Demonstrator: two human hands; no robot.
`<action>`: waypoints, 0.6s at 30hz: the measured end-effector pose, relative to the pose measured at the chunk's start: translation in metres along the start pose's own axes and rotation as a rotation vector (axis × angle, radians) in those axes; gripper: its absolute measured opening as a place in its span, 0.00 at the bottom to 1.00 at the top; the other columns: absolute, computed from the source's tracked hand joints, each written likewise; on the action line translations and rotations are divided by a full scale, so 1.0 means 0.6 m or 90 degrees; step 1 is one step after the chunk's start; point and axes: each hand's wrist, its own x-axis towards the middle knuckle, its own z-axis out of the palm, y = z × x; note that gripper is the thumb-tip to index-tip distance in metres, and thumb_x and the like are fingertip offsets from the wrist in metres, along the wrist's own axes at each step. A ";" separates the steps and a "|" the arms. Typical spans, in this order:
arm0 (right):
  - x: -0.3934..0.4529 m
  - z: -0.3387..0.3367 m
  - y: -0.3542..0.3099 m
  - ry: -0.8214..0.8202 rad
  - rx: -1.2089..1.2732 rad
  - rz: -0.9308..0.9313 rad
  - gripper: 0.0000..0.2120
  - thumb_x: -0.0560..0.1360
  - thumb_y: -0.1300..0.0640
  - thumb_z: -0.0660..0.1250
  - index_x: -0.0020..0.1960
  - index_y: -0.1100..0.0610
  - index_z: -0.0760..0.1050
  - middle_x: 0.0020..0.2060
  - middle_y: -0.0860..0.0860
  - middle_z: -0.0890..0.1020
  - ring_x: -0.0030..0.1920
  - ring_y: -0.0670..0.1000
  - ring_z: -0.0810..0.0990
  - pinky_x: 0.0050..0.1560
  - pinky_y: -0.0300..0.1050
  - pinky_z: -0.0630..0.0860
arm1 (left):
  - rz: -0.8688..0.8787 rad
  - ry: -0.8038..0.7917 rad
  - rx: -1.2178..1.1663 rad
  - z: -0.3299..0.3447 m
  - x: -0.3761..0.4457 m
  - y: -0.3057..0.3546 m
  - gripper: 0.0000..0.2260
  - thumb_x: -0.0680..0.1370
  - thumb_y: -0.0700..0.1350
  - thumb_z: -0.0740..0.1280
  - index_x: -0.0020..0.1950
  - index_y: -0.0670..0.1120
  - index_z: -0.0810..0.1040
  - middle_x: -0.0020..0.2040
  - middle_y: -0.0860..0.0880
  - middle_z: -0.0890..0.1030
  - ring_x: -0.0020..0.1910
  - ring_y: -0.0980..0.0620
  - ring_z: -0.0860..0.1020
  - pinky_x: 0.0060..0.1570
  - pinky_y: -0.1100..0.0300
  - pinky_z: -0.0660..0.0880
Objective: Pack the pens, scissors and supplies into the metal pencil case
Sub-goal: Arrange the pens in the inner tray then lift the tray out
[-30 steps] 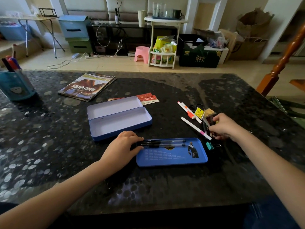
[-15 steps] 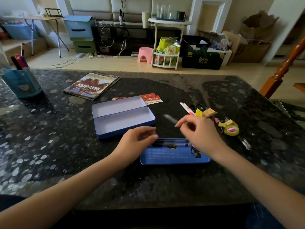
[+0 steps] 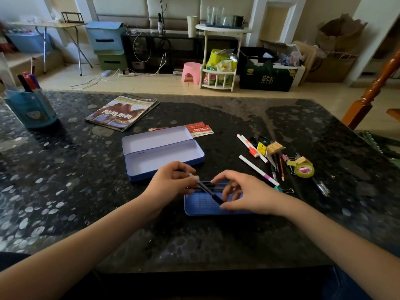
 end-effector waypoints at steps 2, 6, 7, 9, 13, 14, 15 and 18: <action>-0.003 0.007 -0.013 -0.057 0.203 -0.009 0.26 0.71 0.63 0.72 0.63 0.46 0.68 0.48 0.53 0.82 0.40 0.51 0.84 0.40 0.41 0.80 | -0.020 -0.037 -0.083 0.007 -0.003 0.002 0.09 0.73 0.38 0.70 0.53 0.41 0.76 0.46 0.43 0.83 0.44 0.49 0.83 0.42 0.57 0.81; 0.001 0.030 -0.021 -0.038 0.191 -0.116 0.26 0.72 0.64 0.71 0.62 0.40 0.69 0.48 0.54 0.78 0.41 0.52 0.83 0.41 0.41 0.80 | -0.061 -0.041 -0.129 0.020 -0.011 -0.011 0.08 0.74 0.37 0.68 0.51 0.40 0.74 0.44 0.42 0.83 0.39 0.50 0.83 0.36 0.59 0.80; 0.004 0.035 -0.019 -0.010 0.118 -0.147 0.23 0.72 0.61 0.71 0.60 0.40 0.71 0.47 0.52 0.78 0.41 0.50 0.82 0.42 0.38 0.78 | -0.076 -0.039 -0.148 0.022 -0.013 -0.014 0.05 0.74 0.37 0.68 0.49 0.40 0.74 0.43 0.42 0.82 0.36 0.51 0.83 0.33 0.61 0.79; 0.010 0.042 -0.013 0.069 -0.013 -0.204 0.16 0.72 0.57 0.72 0.57 0.44 0.76 0.45 0.47 0.78 0.43 0.46 0.79 0.43 0.33 0.74 | -0.117 -0.064 -0.178 0.026 -0.014 -0.018 0.02 0.76 0.35 0.66 0.47 0.40 0.75 0.41 0.43 0.82 0.34 0.54 0.82 0.33 0.63 0.79; 0.022 0.040 0.004 0.138 -0.161 -0.279 0.11 0.72 0.55 0.72 0.54 0.50 0.80 0.45 0.46 0.75 0.45 0.44 0.76 0.48 0.35 0.73 | -0.174 -0.161 -0.267 0.032 -0.018 -0.020 0.08 0.77 0.34 0.63 0.54 0.38 0.77 0.46 0.41 0.83 0.41 0.51 0.83 0.41 0.60 0.81; 0.025 0.036 0.009 0.133 -0.192 -0.276 0.12 0.72 0.54 0.71 0.55 0.49 0.79 0.46 0.45 0.74 0.46 0.44 0.76 0.49 0.37 0.74 | -0.183 -0.171 -0.291 0.032 -0.017 -0.020 0.09 0.77 0.34 0.63 0.56 0.39 0.76 0.49 0.40 0.83 0.43 0.49 0.83 0.44 0.59 0.81; 0.026 0.033 0.015 0.128 -0.215 -0.264 0.13 0.73 0.53 0.71 0.57 0.48 0.79 0.47 0.45 0.74 0.46 0.44 0.75 0.50 0.39 0.74 | -0.196 -0.175 -0.314 0.030 -0.016 -0.018 0.11 0.77 0.34 0.62 0.58 0.39 0.75 0.50 0.39 0.83 0.44 0.48 0.83 0.45 0.58 0.81; 0.026 0.027 0.026 0.142 -0.268 -0.230 0.12 0.74 0.49 0.69 0.57 0.47 0.77 0.49 0.46 0.73 0.45 0.45 0.75 0.47 0.45 0.76 | -0.239 -0.185 -0.307 0.020 -0.013 -0.012 0.13 0.78 0.34 0.61 0.62 0.41 0.74 0.52 0.40 0.82 0.45 0.46 0.83 0.46 0.55 0.81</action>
